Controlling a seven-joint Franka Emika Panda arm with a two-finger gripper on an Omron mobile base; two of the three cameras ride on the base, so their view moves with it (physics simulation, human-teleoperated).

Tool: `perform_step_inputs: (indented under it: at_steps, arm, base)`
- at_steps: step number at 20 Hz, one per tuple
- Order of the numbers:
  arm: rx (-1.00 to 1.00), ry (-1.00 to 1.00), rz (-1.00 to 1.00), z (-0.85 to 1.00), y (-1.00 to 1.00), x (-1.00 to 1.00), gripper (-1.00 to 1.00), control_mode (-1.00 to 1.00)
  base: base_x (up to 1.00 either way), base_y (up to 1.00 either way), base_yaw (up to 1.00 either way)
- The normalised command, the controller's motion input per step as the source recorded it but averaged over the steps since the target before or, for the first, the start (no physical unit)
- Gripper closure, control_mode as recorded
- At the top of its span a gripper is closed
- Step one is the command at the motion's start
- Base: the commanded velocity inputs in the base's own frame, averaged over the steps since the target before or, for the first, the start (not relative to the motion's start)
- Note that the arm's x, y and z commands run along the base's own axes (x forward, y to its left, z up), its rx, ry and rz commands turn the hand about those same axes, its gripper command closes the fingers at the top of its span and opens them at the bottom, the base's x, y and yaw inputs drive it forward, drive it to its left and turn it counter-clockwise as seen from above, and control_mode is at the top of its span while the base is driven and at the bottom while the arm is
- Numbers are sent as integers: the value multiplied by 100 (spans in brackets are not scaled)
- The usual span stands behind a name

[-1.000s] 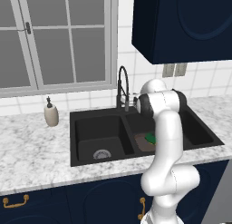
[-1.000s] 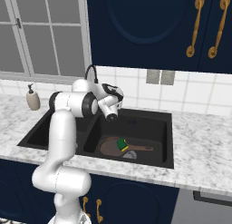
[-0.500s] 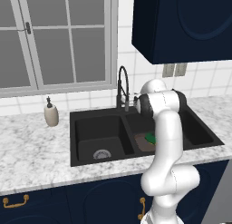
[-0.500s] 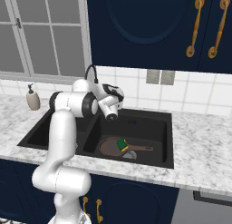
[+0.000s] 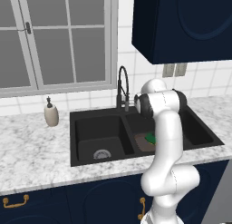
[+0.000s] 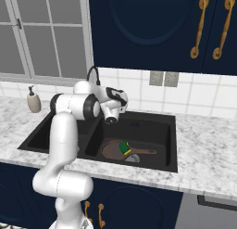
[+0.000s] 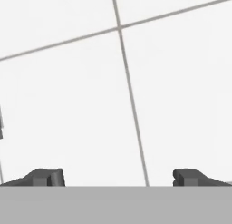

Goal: Pick the pan and sponge and place them into the sink. Then turn on the water.

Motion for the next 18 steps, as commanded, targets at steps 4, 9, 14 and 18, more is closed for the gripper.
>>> perform_step_inputs:
  at_steps: [4, 9, 14, 18]
  arm:
    - [0, 0, -7, 0, -31, 0, -100, -100]
    - [0, 0, 0, 0, -55, 0, -100, -100]
    - [0, 0, 0, 0, -83, 6, -100, -100]
    - [0, 0, 0, 0, -90, 10, -100, -100]
  base:
    - [0, 0, 0]
    - [0, 0, 0]
    - [0, 0, 0]
    - [0, 0, 0]
